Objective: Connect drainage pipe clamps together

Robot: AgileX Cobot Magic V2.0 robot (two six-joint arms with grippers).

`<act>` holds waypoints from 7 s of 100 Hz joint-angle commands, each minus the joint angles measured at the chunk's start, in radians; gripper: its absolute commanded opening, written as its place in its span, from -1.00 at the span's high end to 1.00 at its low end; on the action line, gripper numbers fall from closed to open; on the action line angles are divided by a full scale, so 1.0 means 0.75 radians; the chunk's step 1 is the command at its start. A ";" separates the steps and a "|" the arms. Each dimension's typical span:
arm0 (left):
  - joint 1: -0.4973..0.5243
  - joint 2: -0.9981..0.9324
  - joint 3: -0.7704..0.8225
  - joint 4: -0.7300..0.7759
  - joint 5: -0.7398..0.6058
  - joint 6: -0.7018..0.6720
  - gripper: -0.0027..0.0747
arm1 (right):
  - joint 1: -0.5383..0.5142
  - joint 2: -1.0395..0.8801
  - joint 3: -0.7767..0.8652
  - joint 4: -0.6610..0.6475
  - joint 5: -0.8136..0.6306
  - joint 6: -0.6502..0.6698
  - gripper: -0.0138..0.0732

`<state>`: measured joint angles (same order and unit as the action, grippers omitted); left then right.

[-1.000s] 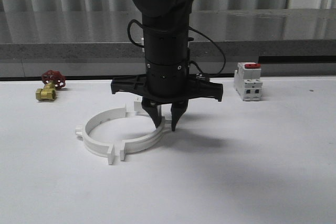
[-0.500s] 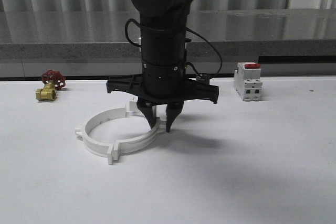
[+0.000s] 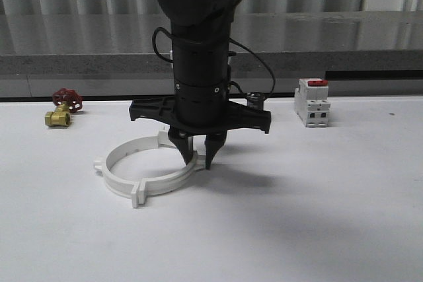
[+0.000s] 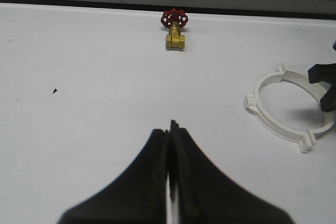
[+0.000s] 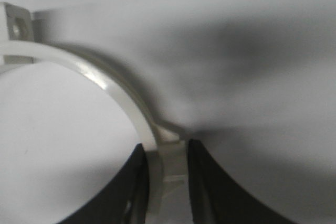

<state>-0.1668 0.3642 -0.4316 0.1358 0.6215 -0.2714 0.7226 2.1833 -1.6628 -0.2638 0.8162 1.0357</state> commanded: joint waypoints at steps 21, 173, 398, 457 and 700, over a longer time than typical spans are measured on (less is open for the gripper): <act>0.000 0.009 -0.032 -0.006 -0.099 0.000 0.98 | 0.002 -0.064 -0.034 -0.019 -0.019 -0.009 -0.01; 0.000 0.009 -0.032 -0.006 -0.099 0.000 0.98 | -0.653 -1.354 0.843 0.030 0.004 -0.822 -0.20; 0.000 0.009 -0.032 -0.006 -0.099 0.000 0.99 | -0.949 -2.624 1.995 0.343 -0.935 -1.266 0.84; 0.000 0.009 -0.032 -0.006 -0.098 0.000 0.98 | -0.949 -2.943 2.229 0.343 -1.118 -1.266 0.84; 0.184 -0.534 0.634 -0.031 -0.864 -0.005 0.98 | -0.949 -2.943 2.229 0.343 -1.105 -1.266 0.84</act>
<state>-0.0281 -0.0045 -0.0040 0.1209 0.0633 -0.2714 0.0147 -0.0104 0.0294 -0.0101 0.0701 0.0974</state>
